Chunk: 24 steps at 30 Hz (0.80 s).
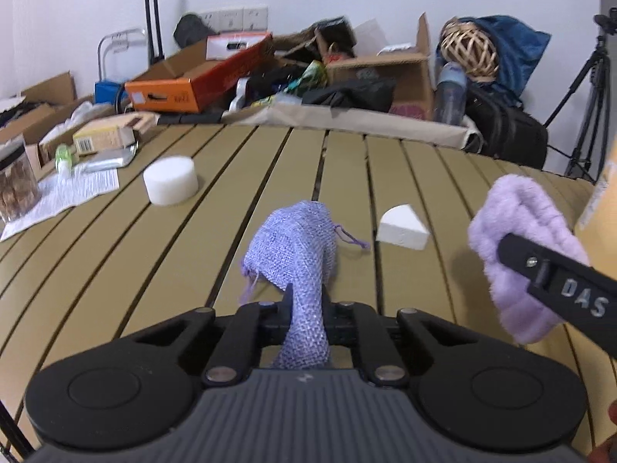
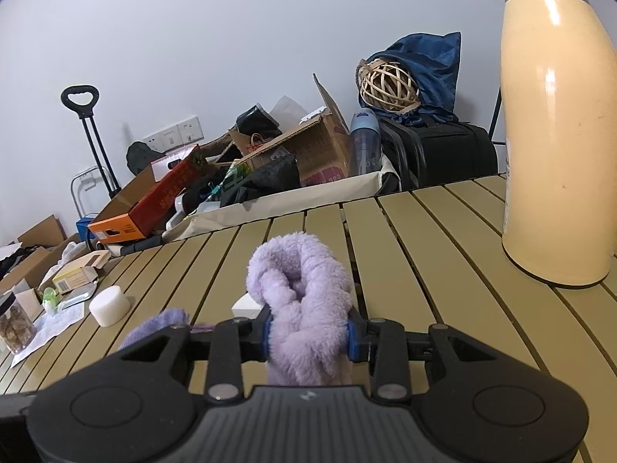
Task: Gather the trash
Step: 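Carry the lavender bag and purple headband down over the black bin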
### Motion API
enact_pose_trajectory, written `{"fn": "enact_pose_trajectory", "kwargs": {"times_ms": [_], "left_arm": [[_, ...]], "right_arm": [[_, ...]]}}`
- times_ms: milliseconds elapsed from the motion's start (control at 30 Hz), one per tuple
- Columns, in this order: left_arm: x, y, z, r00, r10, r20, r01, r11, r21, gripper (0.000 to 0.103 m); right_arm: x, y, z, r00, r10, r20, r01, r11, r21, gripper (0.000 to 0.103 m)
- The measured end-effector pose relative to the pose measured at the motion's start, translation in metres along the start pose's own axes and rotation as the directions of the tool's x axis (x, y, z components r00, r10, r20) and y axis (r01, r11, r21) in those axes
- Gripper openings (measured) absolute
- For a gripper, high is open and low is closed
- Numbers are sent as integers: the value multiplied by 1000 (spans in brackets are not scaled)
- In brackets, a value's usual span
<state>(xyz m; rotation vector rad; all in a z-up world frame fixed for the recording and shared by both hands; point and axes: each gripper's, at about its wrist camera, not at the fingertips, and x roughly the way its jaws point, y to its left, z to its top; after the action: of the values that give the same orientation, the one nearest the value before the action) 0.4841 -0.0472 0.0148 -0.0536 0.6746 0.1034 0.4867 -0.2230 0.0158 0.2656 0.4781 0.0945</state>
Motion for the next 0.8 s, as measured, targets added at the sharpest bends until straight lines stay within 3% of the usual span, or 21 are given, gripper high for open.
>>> {"fn": "enact_pose_trajectory", "kwargs": {"times_ms": [367,800], "left_arm": [[-38,12,-12,997,-63,49,63,998,-8,10],[-95,36,-50,987,-103,121,104,995,-3,10]], "right_arm": [[-36,3,-10,999,34,23,-33,999,-34,34],[-92,15,-41,997,62,41,-57,993,-107,34]]}}
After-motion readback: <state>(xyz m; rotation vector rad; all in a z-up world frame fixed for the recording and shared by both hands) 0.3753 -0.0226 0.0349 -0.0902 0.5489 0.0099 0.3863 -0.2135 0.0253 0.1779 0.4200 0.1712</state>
